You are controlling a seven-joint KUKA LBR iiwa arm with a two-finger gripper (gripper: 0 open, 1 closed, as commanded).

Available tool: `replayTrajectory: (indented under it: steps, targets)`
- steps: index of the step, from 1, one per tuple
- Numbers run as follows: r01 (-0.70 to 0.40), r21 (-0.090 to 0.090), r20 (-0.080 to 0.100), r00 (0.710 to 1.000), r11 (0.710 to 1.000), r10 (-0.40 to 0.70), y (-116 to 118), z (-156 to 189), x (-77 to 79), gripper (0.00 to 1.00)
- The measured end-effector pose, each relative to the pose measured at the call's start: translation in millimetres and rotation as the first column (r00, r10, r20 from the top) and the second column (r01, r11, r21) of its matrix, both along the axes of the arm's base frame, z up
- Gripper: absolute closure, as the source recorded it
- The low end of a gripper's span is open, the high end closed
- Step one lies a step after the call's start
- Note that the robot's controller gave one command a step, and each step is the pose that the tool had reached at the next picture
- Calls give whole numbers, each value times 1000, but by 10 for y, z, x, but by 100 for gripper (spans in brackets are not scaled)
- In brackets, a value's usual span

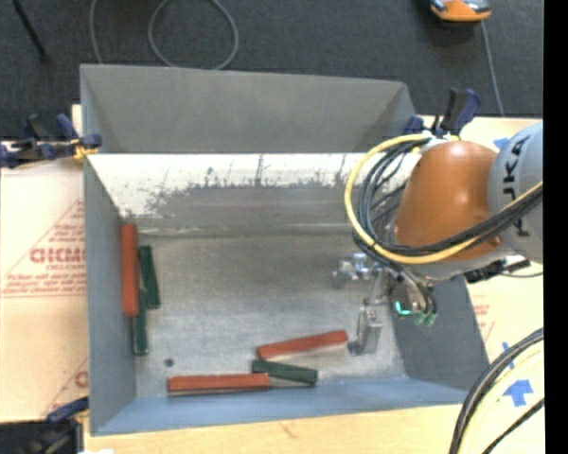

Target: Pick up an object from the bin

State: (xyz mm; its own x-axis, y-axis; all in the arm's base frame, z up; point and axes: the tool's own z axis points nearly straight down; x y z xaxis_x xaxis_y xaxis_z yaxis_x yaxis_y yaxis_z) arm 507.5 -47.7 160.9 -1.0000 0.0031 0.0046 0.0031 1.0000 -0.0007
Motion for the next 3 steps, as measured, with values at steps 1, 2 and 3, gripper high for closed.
replayTrajectory:
  steps: [1,2,3]
  targets:
    - [-21,-1,12,1000,1000,21,-163,-928,-261,0]
    - [-26,-2,13,1000,1000,26,-157,-897,-252,100]
    - [-45,-2,17,999,999,45,-116,218,-87,100]
